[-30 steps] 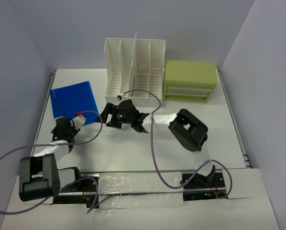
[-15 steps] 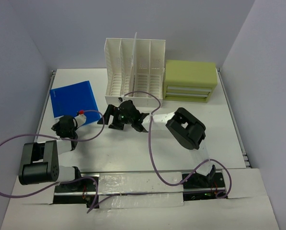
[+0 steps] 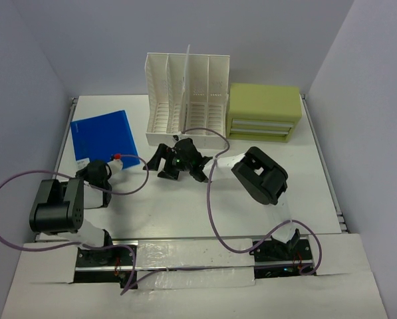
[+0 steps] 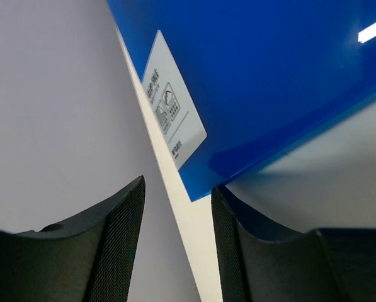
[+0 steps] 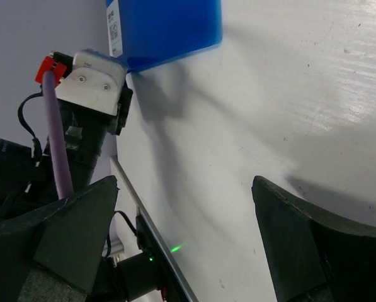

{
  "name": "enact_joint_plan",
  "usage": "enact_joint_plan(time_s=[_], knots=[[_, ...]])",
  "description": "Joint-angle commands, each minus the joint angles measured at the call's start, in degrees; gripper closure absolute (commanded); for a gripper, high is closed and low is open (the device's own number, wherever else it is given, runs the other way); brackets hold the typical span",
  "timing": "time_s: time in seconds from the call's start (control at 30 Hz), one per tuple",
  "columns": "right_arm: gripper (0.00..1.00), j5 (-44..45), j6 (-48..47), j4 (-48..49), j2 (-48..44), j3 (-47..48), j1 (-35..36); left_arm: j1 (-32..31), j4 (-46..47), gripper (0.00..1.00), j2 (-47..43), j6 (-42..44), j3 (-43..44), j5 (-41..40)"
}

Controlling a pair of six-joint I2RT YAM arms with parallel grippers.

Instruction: Organize the desk

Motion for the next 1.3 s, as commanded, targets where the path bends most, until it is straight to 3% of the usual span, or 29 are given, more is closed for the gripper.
enact_joint_plan(time_s=[0.0,0.1,0.27,0.47,0.63,0.87,1.07,1.27], knots=[[0.06,-1.3,0.24,4.6,-0.28,-0.4,-0.17,-0.59,21.76,0.48,5.51,6.83,-2.16,-2.87],[0.06,-1.64,0.07,5.03,-0.54,-0.65,-0.34,-0.93,32.5,0.51,10.43,11.81,-3.72,-3.73],[0.06,-2.14,0.2,5.71,-0.52,-1.33,-0.78,-1.21,41.04,0.52,17.22,14.16,-4.27,-3.55],[0.06,-2.79,0.46,6.93,-0.67,-2.1,-1.49,-1.21,44.46,0.54,22.3,15.16,-2.19,-3.57],[0.06,-2.99,0.27,7.44,-1.03,-2.49,-1.89,-1.21,39.94,0.61,22.18,12.92,0.32,-2.36],[0.06,-2.53,-0.77,7.38,-2.03,-3.82,-2.33,-1.21,30.87,1.0,18.78,7.63,3.5,-0.46],[0.06,-1.56,-1.52,6.64,-2.83,-4.85,-2.37,-1.13,27.23,1.0,14.2,4.56,1.53,1.44],[0.06,-1.68,-0.88,7.1,-3.41,-4.91,-2.28,-0.94,16.55,1.0,0.51,0.98,-5.16,6.31]])
